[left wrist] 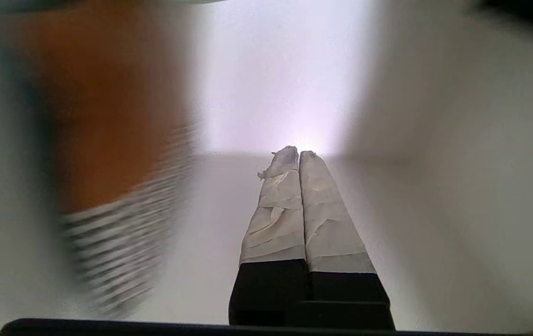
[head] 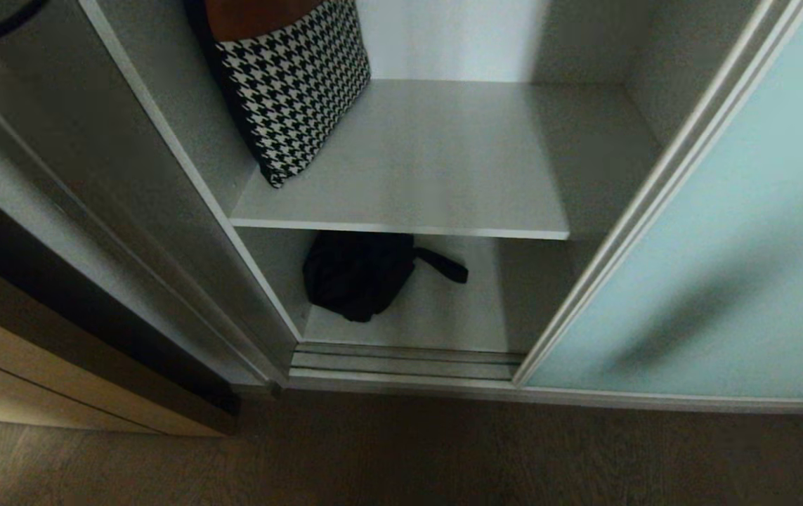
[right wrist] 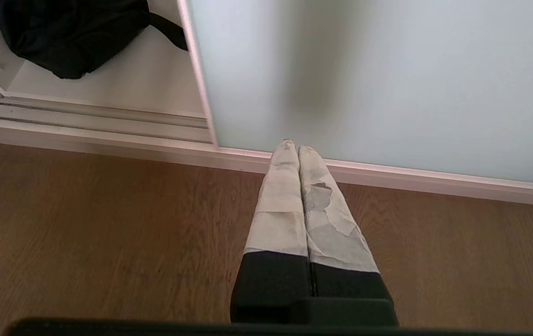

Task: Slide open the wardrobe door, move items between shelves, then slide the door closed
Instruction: Open the door

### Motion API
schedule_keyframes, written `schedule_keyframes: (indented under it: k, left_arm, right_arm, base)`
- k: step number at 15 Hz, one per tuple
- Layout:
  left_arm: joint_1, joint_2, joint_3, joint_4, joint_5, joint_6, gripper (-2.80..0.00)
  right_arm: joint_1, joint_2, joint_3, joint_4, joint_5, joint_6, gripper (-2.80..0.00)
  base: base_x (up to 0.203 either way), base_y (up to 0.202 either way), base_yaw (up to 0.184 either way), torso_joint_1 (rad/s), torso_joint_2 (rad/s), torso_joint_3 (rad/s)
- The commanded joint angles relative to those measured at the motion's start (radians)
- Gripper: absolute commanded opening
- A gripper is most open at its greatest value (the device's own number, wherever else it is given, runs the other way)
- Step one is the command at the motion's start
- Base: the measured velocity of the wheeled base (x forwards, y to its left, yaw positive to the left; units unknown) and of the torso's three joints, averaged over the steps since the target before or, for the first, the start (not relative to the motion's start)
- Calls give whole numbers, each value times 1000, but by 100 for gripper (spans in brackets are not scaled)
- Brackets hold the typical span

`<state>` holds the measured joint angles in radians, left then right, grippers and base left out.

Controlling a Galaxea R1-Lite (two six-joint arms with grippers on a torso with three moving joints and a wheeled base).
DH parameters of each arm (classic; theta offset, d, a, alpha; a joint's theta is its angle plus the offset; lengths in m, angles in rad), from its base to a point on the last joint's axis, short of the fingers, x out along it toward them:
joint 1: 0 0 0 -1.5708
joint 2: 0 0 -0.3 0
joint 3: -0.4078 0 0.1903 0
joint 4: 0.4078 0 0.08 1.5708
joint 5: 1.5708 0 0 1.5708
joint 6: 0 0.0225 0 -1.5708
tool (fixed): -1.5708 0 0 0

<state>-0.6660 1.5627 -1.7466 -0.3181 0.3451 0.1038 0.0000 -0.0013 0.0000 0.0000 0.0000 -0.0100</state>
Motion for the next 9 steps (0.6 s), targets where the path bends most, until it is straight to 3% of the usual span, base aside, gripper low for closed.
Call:
schedule_keyframes:
  k: [1, 4, 9]
  left_arm:
    - [100, -222, 127, 87, 4, -1, -280]
    - [214, -438, 391, 163, 33, -2, -280]
    - [424, -804, 787, 194, 52, -1, -280]
  right_arm:
    - [0, 0, 0, 0, 0, -1, -280]
    - [0, 0, 0, 0, 0, -1, -280]
    - [0, 0, 0, 0, 0, -1, -280]
  base:
    - [0, 0, 0, 0, 0, 0]
    - [0, 0, 0, 0, 0, 0]
    - [0, 0, 0, 0, 0, 0]
